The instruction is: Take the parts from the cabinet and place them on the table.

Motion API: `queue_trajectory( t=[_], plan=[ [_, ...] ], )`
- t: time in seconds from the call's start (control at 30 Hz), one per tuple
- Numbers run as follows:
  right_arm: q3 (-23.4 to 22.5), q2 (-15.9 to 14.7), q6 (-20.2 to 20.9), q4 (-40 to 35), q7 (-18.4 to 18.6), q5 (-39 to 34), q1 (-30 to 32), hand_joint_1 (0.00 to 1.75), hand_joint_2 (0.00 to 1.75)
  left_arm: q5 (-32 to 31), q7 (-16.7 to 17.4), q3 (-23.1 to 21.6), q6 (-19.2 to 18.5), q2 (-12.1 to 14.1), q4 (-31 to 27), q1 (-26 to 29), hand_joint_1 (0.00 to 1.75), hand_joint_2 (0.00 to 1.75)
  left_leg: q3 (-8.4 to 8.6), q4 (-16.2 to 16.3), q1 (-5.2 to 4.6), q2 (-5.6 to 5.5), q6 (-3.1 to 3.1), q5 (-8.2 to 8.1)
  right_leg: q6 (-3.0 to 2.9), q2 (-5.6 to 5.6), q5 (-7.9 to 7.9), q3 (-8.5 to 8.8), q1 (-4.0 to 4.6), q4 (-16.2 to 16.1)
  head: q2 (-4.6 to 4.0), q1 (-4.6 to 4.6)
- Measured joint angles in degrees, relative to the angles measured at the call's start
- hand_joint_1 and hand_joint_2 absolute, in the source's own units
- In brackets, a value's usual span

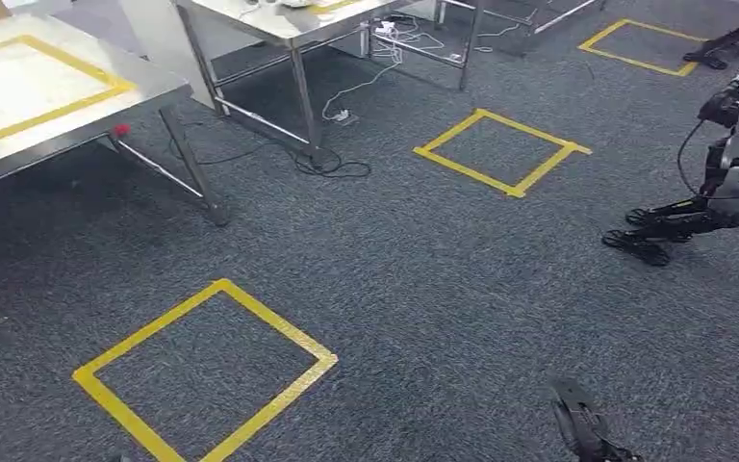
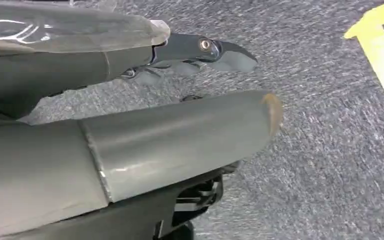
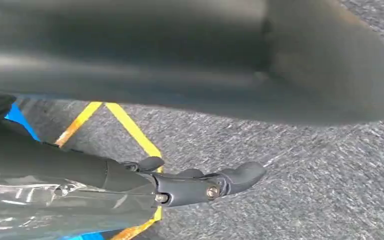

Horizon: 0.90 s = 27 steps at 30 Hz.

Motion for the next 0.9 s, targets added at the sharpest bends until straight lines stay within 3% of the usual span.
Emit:
queue_trajectory(
  t=[0.1, 0.13, 0.17, 0.2, 0.27, 0.3, 0.33, 0.37, 0.43, 0.47, 0.5, 0.57, 0.63, 0.67, 0.7, 0.73, 0.8, 0.83, 0.87, 0.9],
  plan=[
    [-0.02, -0.02, -0.02, 0.02, 0.02, -0.15, 0.30, 0.00, 0.00, 0.07, 0.00, 0.00, 0.00, 0.04, 0.00, 0.00, 0.00, 0.00, 0.08, -0.19, 0.08, 1.58, -0.65, 0.18, -0.77, 1.69, 0.08, -0.55, 0.12, -0.01, 0.00, -0.59],
    [0.00, -0.02, -0.07, 0.02, 0.02, -0.17, 0.40, 0.00, 0.00, 0.04, 0.00, 0.00, 0.00, 0.04, 0.00, -0.05, 0.00, 0.00, 0.16, -0.01, -0.10, 1.90, -1.04, -0.01, -1.28, 2.24, 0.43, -0.31, -0.38, -0.46, 0.00, -0.70],
    [-0.02, -0.02, -0.09, 0.02, 0.02, -0.20, 0.38, 0.00, 0.00, 0.04, 0.00, 0.00, 0.00, 0.09, 0.00, -0.07, 0.00, 0.00, 0.01, 1.03, 0.29, -0.28, -1.66, -1.06, -1.54, 2.62, 0.74, 0.32, -0.60, -0.63, 0.00, -0.74],
    [-0.02, -0.02, -0.18, 0.02, 0.04, -0.24, 0.15, 0.00, 0.00, 0.02, 0.00, 0.00, 0.00, 0.09, 0.00, 0.00, 0.00, 0.00, -1.42, 4.21, 0.37, -2.51, -1.93, -3.40, -2.02, 3.10, 1.06, 0.03, -0.70, -0.59, 0.00, -1.29],
    [-0.02, -0.02, -0.24, 0.02, 0.02, -0.31, 0.04, 0.00, 0.00, -0.02, 0.00, 0.00, -0.07, 0.04, 0.00, 0.23, 0.00, 0.00, -5.88, 13.97, 0.60, -3.81, -2.20, -8.15, -2.32, 4.19, 1.30, -0.39, -0.68, -0.57, 0.00, -1.99],
    [-0.02, -0.02, -0.24, 0.02, 0.07, -0.44, 0.16, 0.00, 0.00, -0.04, 0.00, 0.00, -0.07, 0.04, 0.00, 0.37, 0.00, 0.00, -7.74, 17.79, 0.64, -3.88, -2.35, -9.30, -2.34, 4.73, 1.38, -0.51, -0.67, -0.56, 0.00, -2.27],
    [-0.02, -0.02, -0.26, 0.02, 0.09, -0.50, 0.32, 0.00, 0.00, -0.07, 0.00, 0.00, -0.09, 0.04, 0.00, 0.44, 0.00, 0.00, -8.58, 19.22, 0.76, -3.88, -2.43, -9.04, -2.29, 5.32, 1.47, -0.56, -0.68, -0.55, 0.00, -2.49],
    [-0.02, -0.02, -0.28, 0.02, 0.11, -0.72, 0.38, 0.00, 0.00, -0.11, 0.00, 0.00, -0.07, 0.04, 0.00, 0.58, 0.00, 0.00, -7.91, 17.58, 0.92, -3.89, -2.47, -7.37, -2.22, 6.03, 1.51, -0.56, -0.73, -0.54, 0.00, -2.76],
    [-0.02, -0.02, -0.35, 0.02, 0.24, -1.11, 0.35, 0.00, 0.00, -0.15, 0.00, 0.00, -0.07, 0.18, 0.00, 0.64, 0.00, 0.00, -3.47, 8.22, 1.09, -4.37, -2.25, -2.22, -1.99, 7.34, 1.60, -0.50, -0.88, -0.46, 0.00, -3.28],
    [-0.02, -0.02, -0.35, 0.02, 0.26, -1.20, 0.34, 0.00, 0.00, -0.22, 0.00, 0.00, -0.07, 0.20, 0.00, 0.62, 0.00, 0.00, -1.06, 3.19, 1.23, -5.72, -2.09, -0.21, -1.81, 7.88, 1.59, -0.54, -0.96, -0.39, 0.00, -3.63],
    [-0.02, -0.02, -0.35, 0.02, 0.26, -1.22, 0.29, 0.00, 0.00, -0.26, 0.00, 0.00, -0.07, 0.20, 0.00, 0.59, 0.00, 0.00, 0.06, 0.00, 1.25, -7.99, -2.03, -0.22, -1.28, 8.35, 1.48, -0.95, -0.59, -0.06, 0.00, -4.13],
    [-0.02, -0.02, -0.35, 0.02, 0.33, -1.22, 0.40, 0.00, 0.00, -0.37, 0.02, 0.00, -0.07, 0.17, 0.00, 0.53, 0.00, 0.00, 0.02, 0.03, 1.17, -6.80, -1.72, -0.15, -0.65, 9.08, 1.54, -1.26, -0.68, -0.16, 0.00, -3.76],
    [-0.02, -0.02, -0.35, 0.02, 0.46, -1.22, 0.72, 0.00, 0.00, -0.39, 0.17, 0.00, -0.07, 0.11, 0.00, 0.49, 0.00, 0.00, 0.09, -0.23, 1.00, -5.96, -0.90, 0.10, 0.23, 10.00, 1.80, -1.65, -0.97, -0.46, 0.00, -3.69],
    [0.00, -0.07, -0.35, 0.04, 0.48, -1.22, 0.92, 0.00, 0.00, -0.48, 0.22, 0.00, -0.04, 0.00, 0.00, 0.38, 0.00, 0.00, 0.20, -0.69, 1.42, -5.16, -0.41, 0.42, 0.32, 9.39, 1.36, -2.05, -1.09, 0.27, 0.00, -3.69],
    [0.04, -0.07, -0.33, 0.04, 0.52, -1.22, 0.97, 0.00, 0.00, -0.52, 0.35, 0.00, 0.00, 0.04, 0.00, 0.36, 0.00, 0.00, 0.22, -0.74, 1.33, -4.85, -0.17, 0.42, 0.52, 7.06, -0.52, -2.86, -0.83, 2.54, 0.00, -3.30],
    [0.04, -0.07, -0.33, 0.04, 0.52, -1.22, 0.85, 0.00, 0.00, -0.55, 0.41, 0.00, 0.02, 0.11, 0.00, 0.45, 0.00, 0.00, 0.21, -0.73, 1.24, -4.28, 0.16, 0.33, 0.68, 5.83, -3.27, -4.79, -0.85, 6.88, 0.00, -2.34],
    [0.07, -0.07, -0.33, 0.04, 0.61, -1.22, 0.86, 0.00, 0.00, -0.66, 0.57, 0.00, 0.02, 0.18, 0.00, 0.74, 0.00, 0.00, 0.20, -0.71, 1.00, -2.94, 0.24, 0.27, 1.05, 5.03, -7.67, -8.84, -0.94, 16.68, 0.00, -1.73],
    [0.09, -0.07, -0.33, 0.04, 0.66, -1.22, 1.02, 0.00, 0.00, -0.72, 0.61, 0.00, 0.02, 0.17, 0.00, 0.77, 0.00, 0.00, 0.20, -0.69, 0.98, -2.48, 0.26, 0.23, 1.15, 4.89, -8.14, -9.68, -0.97, 18.99, 0.00, -1.42],
    [0.13, -0.07, -0.33, 0.04, 0.66, -1.27, 1.18, 0.00, 0.00, -0.72, 0.63, 0.00, 0.00, 0.13, 0.00, 0.77, 0.00, 0.00, 0.26, -0.68, 0.98, -2.00, 0.21, 0.19, 1.20, 4.75, -7.23, -9.21, -1.00, 18.40, 0.00, -0.96],
    [0.17, -0.07, -0.33, 0.04, 0.63, -1.33, 1.23, 0.00, 0.00, -0.77, 0.63, 0.00, -0.02, 0.07, 0.00, 0.72, 0.00, 0.00, 0.34, -0.64, 1.00, -1.51, 0.17, 0.11, 1.22, 4.51, -5.13, -7.46, -1.00, 15.09, 0.00, -0.66]
  ],
)
